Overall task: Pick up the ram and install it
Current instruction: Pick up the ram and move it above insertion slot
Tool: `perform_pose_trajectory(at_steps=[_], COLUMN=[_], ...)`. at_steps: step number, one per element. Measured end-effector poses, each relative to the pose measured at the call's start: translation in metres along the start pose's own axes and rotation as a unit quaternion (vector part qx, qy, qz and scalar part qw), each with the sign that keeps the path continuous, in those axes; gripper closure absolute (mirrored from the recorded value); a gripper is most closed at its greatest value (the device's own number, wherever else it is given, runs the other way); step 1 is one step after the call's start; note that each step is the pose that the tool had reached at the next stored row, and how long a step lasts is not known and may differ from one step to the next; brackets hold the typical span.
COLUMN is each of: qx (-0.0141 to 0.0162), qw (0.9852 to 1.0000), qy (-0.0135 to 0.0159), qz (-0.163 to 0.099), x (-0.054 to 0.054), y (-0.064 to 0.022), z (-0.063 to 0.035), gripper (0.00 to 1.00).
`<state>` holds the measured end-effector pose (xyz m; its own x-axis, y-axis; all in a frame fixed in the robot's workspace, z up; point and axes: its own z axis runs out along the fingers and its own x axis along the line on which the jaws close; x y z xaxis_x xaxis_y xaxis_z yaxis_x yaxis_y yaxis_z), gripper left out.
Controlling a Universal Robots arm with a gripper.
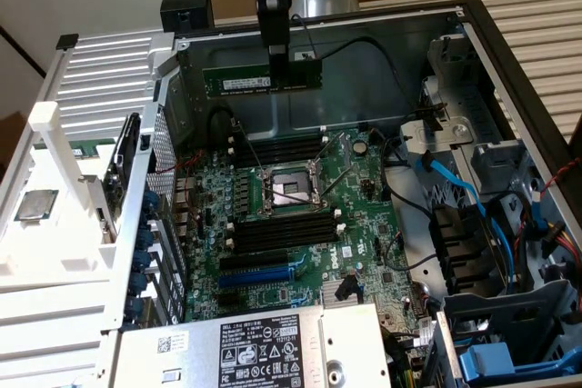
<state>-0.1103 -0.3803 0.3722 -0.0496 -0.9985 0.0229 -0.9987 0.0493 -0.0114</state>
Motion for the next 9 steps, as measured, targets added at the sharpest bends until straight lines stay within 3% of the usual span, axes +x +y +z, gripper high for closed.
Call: perform_pose_trajectory(at_steps=[6,8,9], qx=[-0.0008,-0.0010,-0.0010], qw=[0.9997,0.9996,0.9996], qy=[-0.0211,-0.0266,-0.0272], qz=[-0.008,-0.008,-0.008], x=[0.003,0.010,0.012], y=[-0.0028,-0.0037,-0.0038], z=[0.0009,0.0010,0.0013], gripper=[0.88,0.88,0.88])
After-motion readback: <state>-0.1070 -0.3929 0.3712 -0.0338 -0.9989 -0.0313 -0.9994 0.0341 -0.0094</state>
